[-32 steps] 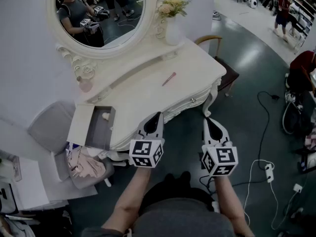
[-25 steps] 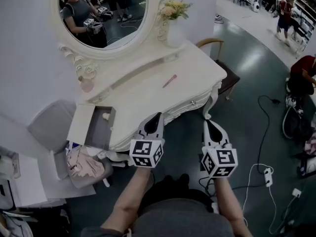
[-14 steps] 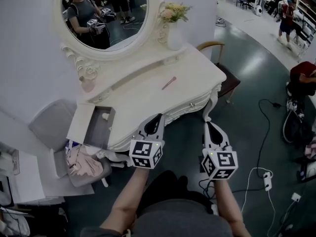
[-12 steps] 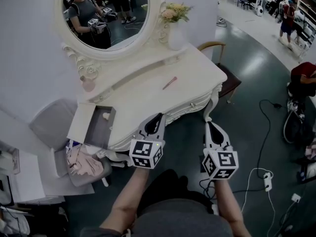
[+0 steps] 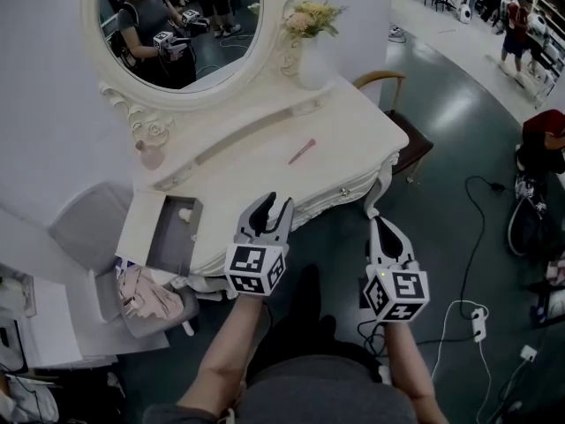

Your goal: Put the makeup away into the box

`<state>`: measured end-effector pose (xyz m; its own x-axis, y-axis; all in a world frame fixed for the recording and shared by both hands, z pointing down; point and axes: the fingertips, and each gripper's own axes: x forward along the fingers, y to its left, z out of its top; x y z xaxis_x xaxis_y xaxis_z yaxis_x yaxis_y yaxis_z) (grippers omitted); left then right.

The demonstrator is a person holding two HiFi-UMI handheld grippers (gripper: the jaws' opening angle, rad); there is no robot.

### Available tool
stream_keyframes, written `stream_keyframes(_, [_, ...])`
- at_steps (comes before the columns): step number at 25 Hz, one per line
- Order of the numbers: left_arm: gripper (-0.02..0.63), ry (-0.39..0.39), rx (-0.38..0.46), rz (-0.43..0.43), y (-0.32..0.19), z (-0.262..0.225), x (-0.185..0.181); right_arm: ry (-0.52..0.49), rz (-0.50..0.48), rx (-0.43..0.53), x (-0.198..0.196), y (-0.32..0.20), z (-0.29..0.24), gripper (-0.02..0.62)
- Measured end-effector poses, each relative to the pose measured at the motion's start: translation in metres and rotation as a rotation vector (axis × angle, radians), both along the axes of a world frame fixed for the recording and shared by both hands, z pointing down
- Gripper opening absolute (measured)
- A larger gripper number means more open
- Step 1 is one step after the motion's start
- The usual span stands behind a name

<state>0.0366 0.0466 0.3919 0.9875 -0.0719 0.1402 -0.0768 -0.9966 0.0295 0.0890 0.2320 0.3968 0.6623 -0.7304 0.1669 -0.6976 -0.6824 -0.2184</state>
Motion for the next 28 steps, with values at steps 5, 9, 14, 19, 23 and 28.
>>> stream_keyframes(5, [0.153, -0.031, -0.009, 0.005, -0.023, 0.015, 0.033, -0.005, 0.022, -0.001, 0.031, -0.014, 0.003, 0.003])
stream_keyframes(9, [0.158, -0.045, -0.015, 0.019, -0.042, 0.025, 0.064, -0.007, 0.032, -0.005, 0.061, -0.034, 0.006, 0.003])
stream_keyframes(14, [0.167, -0.054, -0.019, 0.036, -0.069, 0.030, 0.103, -0.015, 0.048, -0.029, 0.099, -0.062, 0.011, 0.003])
stream_keyframes(19, [0.178, -0.065, -0.005, 0.074, -0.090, 0.033, 0.135, -0.022, 0.064, -0.045, 0.129, -0.089, 0.013, 0.003])
stream_keyframes(23, [0.179, -0.076, -0.015, 0.105, -0.103, 0.040, 0.155, -0.023, 0.082, -0.059, 0.147, -0.107, 0.014, 0.003])
stream_keyframes(28, [0.181, -0.102, -0.028, 0.134, -0.115, 0.053, 0.174, -0.023, 0.104, -0.072, 0.163, -0.121, 0.015, 0.003])
